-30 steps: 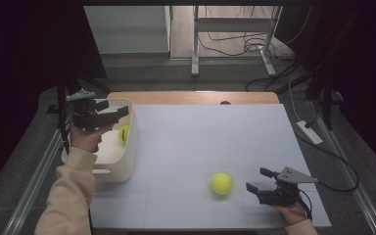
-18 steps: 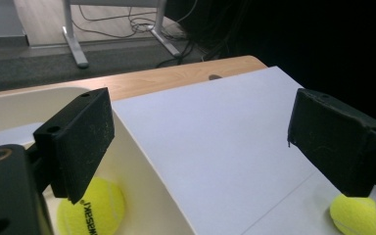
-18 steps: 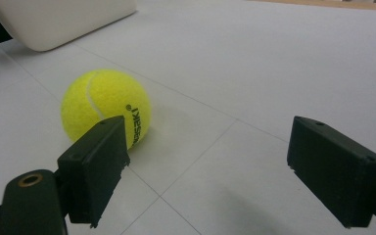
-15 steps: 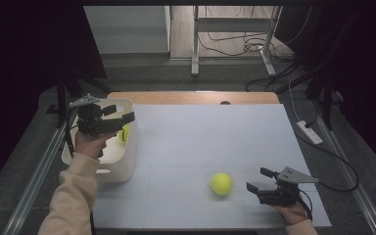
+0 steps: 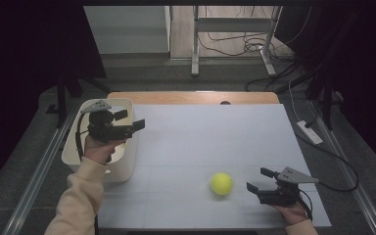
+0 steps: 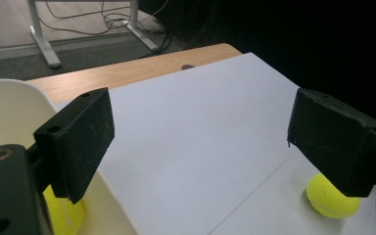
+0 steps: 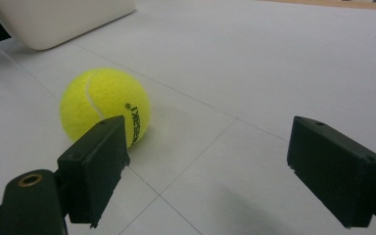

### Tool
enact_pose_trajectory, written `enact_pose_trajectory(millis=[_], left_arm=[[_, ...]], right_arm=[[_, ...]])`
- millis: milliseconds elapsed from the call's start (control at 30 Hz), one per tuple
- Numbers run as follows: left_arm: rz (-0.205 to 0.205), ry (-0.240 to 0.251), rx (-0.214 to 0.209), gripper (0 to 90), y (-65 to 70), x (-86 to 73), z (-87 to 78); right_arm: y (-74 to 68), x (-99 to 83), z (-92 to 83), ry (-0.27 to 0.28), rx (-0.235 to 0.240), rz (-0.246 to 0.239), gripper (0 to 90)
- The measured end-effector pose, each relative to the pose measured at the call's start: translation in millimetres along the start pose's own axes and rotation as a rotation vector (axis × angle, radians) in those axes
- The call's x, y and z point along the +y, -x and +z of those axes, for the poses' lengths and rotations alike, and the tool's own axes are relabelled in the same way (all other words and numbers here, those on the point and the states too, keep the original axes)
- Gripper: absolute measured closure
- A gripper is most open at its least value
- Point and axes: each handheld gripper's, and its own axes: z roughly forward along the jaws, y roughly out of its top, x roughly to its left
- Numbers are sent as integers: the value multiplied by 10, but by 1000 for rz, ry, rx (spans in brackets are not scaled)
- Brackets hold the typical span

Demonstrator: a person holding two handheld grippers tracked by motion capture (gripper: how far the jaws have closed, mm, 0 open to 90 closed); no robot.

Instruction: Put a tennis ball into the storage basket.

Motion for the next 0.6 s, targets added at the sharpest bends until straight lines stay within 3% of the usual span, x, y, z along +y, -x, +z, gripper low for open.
enact_pose_trajectory(millis=[600], left_arm=[[40,-23,-72,115,284,-30,199]], right_arm=[[-2,-3,-3,3,-1,2,150]])
